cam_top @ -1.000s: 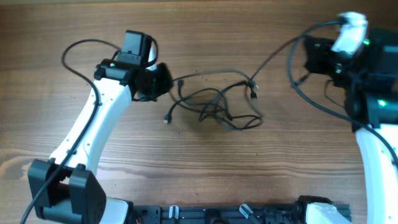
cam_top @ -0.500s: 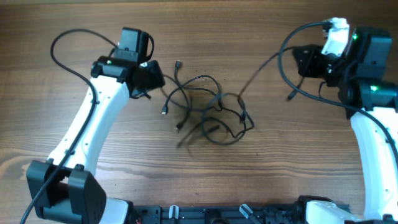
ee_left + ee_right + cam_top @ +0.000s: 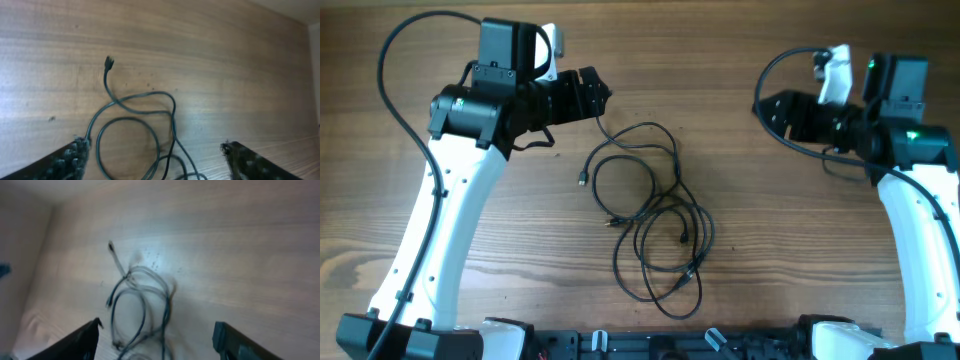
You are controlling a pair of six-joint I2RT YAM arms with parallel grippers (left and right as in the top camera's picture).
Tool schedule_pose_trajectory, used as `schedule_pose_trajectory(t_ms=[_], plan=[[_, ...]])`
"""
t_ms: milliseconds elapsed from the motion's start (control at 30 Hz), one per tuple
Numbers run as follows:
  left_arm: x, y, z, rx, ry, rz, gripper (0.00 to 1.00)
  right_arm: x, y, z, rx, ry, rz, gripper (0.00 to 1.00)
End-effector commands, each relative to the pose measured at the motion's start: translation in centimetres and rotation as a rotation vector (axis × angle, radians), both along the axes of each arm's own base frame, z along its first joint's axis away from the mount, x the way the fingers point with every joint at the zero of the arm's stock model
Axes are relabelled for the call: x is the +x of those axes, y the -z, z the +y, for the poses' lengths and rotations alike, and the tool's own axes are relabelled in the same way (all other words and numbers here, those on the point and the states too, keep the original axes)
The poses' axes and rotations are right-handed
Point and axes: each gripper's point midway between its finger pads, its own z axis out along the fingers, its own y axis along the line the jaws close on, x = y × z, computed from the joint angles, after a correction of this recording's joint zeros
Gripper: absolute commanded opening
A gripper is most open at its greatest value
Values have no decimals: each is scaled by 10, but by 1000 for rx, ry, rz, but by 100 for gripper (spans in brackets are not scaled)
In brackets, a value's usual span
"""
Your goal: Untangle cables
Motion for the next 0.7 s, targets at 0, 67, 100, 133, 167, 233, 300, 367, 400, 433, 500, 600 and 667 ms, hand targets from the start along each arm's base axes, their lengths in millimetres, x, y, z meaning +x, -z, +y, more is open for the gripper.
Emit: schedule_pose_trajectory(t_ms=[0,67,100,133,167,233,300,367,400,433,500,600,667], plan=[[3,-3,41,12,-263,50,86,-38,13,38,3,-210,82,70],[4,0,64,0,-347,79,82,-59,30,57,-32,-288,159,66],[4,2,74,0,-375,88,82,-66,36,68,-35,-322,183,64],[3,3,81,1,-394,94,81,-71,41,77,-31,-338,202,62],[3,3,88,2,-413,100,80,-75,44,85,-30,-352,213,59],[2,5,102,2,-447,108,81,-75,55,101,-82,-399,184,56],[2,5,112,2,-474,112,83,-71,68,103,-186,-427,148,53],[2,5,119,1,-493,113,85,-74,80,115,-240,-569,97,53],[2,5,122,1,-500,114,87,-81,91,126,-238,-682,82,53],[2,6,122,1,-502,116,88,-87,100,137,-218,-772,76,54],[2,6,122,6,-494,114,88,-95,118,149,-192,-863,100,54],[0,7,122,11,-488,119,88,-105,145,159,-167,-943,161,53],[-1,7,122,13,-486,123,88,-113,156,166,-126,-994,190,53]])
